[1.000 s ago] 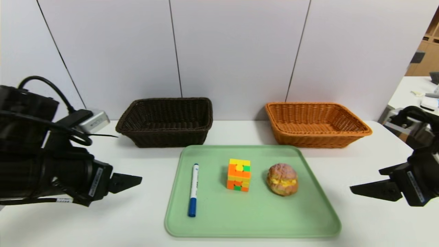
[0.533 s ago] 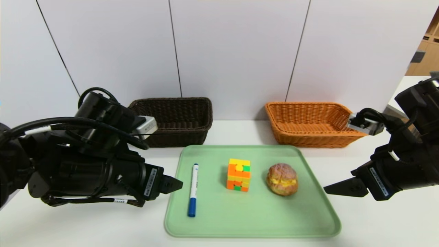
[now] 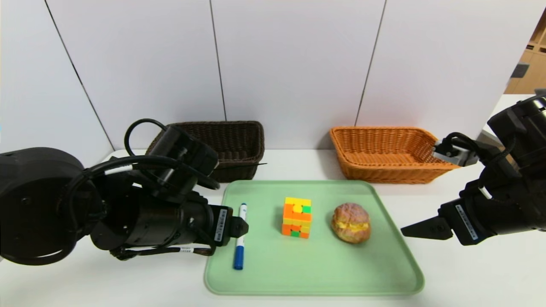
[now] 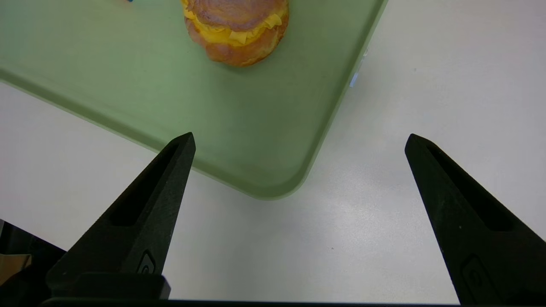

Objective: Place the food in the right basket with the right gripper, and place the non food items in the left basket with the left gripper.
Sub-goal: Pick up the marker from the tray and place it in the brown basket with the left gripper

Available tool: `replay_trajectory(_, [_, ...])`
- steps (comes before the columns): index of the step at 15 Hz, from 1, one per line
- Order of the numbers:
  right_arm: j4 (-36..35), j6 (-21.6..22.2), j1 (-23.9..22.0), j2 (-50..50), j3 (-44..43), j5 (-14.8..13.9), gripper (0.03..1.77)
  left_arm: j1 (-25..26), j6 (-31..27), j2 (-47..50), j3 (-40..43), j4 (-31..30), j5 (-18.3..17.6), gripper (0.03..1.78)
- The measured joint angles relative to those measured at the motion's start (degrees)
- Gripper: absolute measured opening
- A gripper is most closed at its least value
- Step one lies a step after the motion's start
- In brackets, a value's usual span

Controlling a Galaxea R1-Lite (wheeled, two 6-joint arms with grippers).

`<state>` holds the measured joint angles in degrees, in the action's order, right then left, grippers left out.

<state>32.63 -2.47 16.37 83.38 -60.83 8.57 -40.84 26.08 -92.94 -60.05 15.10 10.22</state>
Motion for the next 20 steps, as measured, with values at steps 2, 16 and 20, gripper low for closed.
replay_trajectory(2, [-0.02,0.27,0.07,-0.23,0.04,-0.02,1.70,-1.06,3.30,-2.18,-1.83,0.09,0.80,1.69])
replay_trajectory(16, [-0.09,0.41,0.09,-1.33,0.44,0.07,1.70,-6.29,8.20,-15.77,-9.55,0.38,10.45,1.69])
replay_trajectory(20, [-0.09,0.35,0.02,-1.55,0.50,0.05,1.70,-6.21,8.33,-17.04,-9.72,0.20,10.47,1.69])
